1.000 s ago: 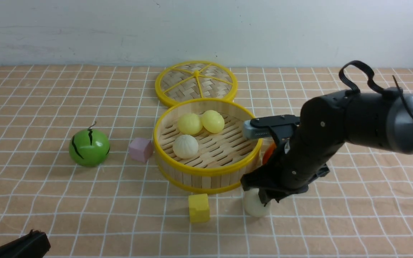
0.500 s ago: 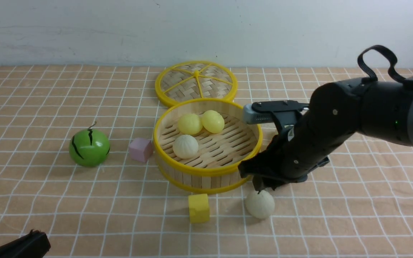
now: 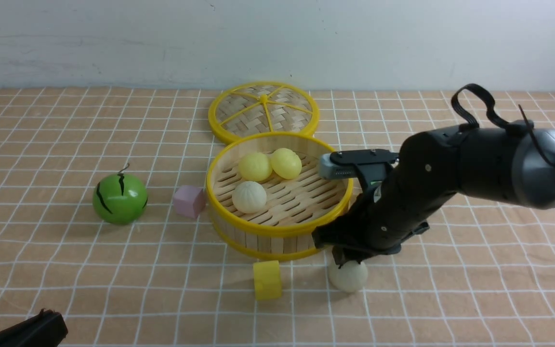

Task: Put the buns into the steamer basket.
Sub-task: Use the right arm to grab a steamed stuffed bun, then use the right arm to put the steamed stuffed bun into the steamer

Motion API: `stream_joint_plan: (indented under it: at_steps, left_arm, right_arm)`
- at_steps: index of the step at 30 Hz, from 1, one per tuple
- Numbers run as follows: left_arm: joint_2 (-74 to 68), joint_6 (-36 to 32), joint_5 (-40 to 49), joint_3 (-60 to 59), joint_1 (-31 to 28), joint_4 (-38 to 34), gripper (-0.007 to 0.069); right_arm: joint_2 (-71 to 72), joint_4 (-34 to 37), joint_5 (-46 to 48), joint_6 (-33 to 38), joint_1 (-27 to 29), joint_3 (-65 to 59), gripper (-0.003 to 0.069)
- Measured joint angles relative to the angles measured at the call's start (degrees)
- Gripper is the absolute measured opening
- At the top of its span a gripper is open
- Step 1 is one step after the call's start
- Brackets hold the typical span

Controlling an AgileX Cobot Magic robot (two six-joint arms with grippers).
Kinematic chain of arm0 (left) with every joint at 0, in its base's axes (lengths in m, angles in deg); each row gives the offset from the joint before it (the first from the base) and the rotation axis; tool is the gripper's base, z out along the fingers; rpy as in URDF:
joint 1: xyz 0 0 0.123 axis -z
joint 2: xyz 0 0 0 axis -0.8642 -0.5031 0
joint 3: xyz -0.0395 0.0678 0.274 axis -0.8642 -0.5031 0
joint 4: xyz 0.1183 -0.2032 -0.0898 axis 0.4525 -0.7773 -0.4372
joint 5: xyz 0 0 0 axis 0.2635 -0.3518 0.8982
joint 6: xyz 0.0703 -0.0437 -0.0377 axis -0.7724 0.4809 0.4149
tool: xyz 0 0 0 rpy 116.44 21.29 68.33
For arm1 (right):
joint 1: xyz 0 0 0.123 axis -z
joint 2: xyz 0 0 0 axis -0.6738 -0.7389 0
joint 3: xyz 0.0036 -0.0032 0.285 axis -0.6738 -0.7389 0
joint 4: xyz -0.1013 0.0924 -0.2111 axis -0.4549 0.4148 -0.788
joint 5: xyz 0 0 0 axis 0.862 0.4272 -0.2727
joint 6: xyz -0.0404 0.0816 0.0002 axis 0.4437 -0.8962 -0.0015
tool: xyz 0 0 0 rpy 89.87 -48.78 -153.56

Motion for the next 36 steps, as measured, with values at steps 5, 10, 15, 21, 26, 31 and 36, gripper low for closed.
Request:
stream_joint_plan:
  at_steps: [5, 10, 15, 21, 26, 31, 36]
  left_arm:
    - [0.0, 0.02, 0.0, 0.0, 0.0, 0.0, 0.0004]
    - [0.0, 0.02, 0.0, 0.0, 0.0, 0.0, 0.0004]
    - [0.0, 0.02, 0.0, 0.0, 0.0, 0.0, 0.0013]
    - [0.0, 0.02, 0.0, 0.0, 0.0, 0.0, 0.0018]
    - [0.0, 0.02, 0.03, 0.0, 0.0, 0.0, 0.0022]
    - [0.0, 0.02, 0.03, 0.0, 0.0, -0.06, 0.0029]
    - [0.0, 0.02, 0.03, 0.0, 0.0, -0.06, 0.0037]
  right_arm:
    - [-0.77, 0.0, 0.06, 0.0, 0.0, 0.0, 0.0228]
    - [-1.17, -0.51, 0.49, 0.0, 0.0, 0.0, 0.0132]
    - [-1.17, -2.01, 1.09, 1.0, 0.0, 0.02, 0.0006]
    - [3.13, -1.75, 5.73, 2.17, -0.19, 0.13, 0.0]
    - [10.29, -0.4, 4.28, 4.21, -0.66, 1.49, 0.0]
    - [8.64, -0.72, -3.18, 4.7, -0.61, 5.81, 0.0003]
    - [-0.2, -2.02, -9.7, 5.78, -0.25, 11.43, 0.0005]
